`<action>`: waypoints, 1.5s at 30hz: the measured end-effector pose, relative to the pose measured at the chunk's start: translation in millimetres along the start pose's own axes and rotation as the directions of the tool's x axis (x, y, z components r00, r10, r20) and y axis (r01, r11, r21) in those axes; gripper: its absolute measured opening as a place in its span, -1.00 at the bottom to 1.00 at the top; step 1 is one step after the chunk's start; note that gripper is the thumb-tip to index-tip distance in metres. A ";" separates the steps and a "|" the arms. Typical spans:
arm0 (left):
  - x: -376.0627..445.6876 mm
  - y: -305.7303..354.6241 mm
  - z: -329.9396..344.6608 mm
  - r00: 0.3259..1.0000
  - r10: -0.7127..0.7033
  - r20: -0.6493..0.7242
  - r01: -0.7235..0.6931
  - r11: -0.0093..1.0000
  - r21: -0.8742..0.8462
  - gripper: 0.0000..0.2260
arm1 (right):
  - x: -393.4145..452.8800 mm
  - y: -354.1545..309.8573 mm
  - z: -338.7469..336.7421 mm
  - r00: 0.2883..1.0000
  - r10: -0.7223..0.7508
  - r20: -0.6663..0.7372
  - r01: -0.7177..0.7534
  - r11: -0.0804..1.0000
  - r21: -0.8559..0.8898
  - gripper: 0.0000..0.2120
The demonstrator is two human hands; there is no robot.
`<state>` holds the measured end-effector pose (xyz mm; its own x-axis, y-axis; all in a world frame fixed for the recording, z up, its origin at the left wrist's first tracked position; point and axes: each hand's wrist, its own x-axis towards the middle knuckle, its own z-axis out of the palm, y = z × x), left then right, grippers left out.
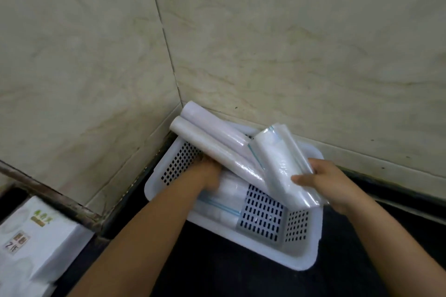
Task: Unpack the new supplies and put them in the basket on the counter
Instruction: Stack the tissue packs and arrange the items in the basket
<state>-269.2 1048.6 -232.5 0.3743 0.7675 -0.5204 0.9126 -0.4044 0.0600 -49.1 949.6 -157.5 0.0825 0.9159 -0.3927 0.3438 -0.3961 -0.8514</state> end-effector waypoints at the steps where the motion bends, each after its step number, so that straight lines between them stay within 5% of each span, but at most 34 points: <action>1: 1.3 1.8 0.9 1.000 -0.009 0.011 0.009 1.000 0.023 -0.45 | -0.1 1.8 1.1 1.000 0.015 0.026 -0.016 1.000 0.021 -0.81; 5: -8.7 2.1 0.4 0.999 0.020 -0.030 -0.017 0.997 0.079 -0.36 | -0.8 4.6 1.5 0.997 0.035 0.066 -0.041 0.995 0.089 -0.78; 11: -37.6 -7.9 -6.3 0.960 0.016 0.280 -0.029 0.999 0.041 -0.62 | -2.6 -0.7 7.8 0.993 0.048 0.105 -0.054 0.997 0.058 -0.85; 16: -51.1 -6.2 -13.8 0.879 0.048 0.475 -0.049 0.999 -0.011 -0.48 | -4.0 -5.9 15.8 0.991 0.052 0.123 -0.049 0.998 -0.030 -0.84; 21: -52.0 5.3 -15.5 0.878 0.086 0.470 -0.080 0.996 -0.034 -0.64 | -7.6 -5.3 15.6 0.991 0.056 0.119 -0.047 0.996 -0.073 -0.81; 28: -50.7 14.8 -22.6 0.826 0.041 0.563 -0.027 0.999 -0.033 -0.42 | -9.6 -1.3 17.5 0.987 0.056 0.151 -0.037 0.991 -0.126 -0.87; 31: -56.2 16.4 -25.6 0.872 0.077 0.484 -0.118 0.992 0.054 -0.62 | -7.3 -4.5 19.2 0.985 0.047 0.166 -0.013 0.981 -0.196 -0.89; 34: -68.7 11.8 -22.7 0.950 0.192 0.245 -0.246 0.945 0.214 -0.79 | -4.1 -10.3 32.5 0.982 -0.011 0.190 0.081 0.926 -0.369 -0.87; 38: -92.3 -19.6 -23.6 0.965 0.259 -0.039 -0.217 0.875 0.434 -0.77 | 4.8 -11.4 84.8 0.954 -0.117 0.277 0.265 0.758 -0.595 -0.82; 42: -100.8 -41.3 -22.9 0.976 0.200 -0.083 -0.144 0.888 0.437 -0.73 | 27.9 -12.1 134.4 0.895 -0.027 0.446 0.329 0.716 -0.615 -0.90; 45: -94.8 -43.6 -22.6 0.984 0.162 -0.066 -0.122 0.906 0.405 -0.75 | 41.0 -14.5 143.9 0.889 0.014 0.457 0.283 0.768 -0.574 -0.53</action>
<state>-340.8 1004.8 -166.5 0.5277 0.7229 -0.4460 0.7145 -0.6617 -0.2272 -185.3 983.5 -211.3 -0.3492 0.7795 -0.5201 0.8245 -0.0081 -0.5658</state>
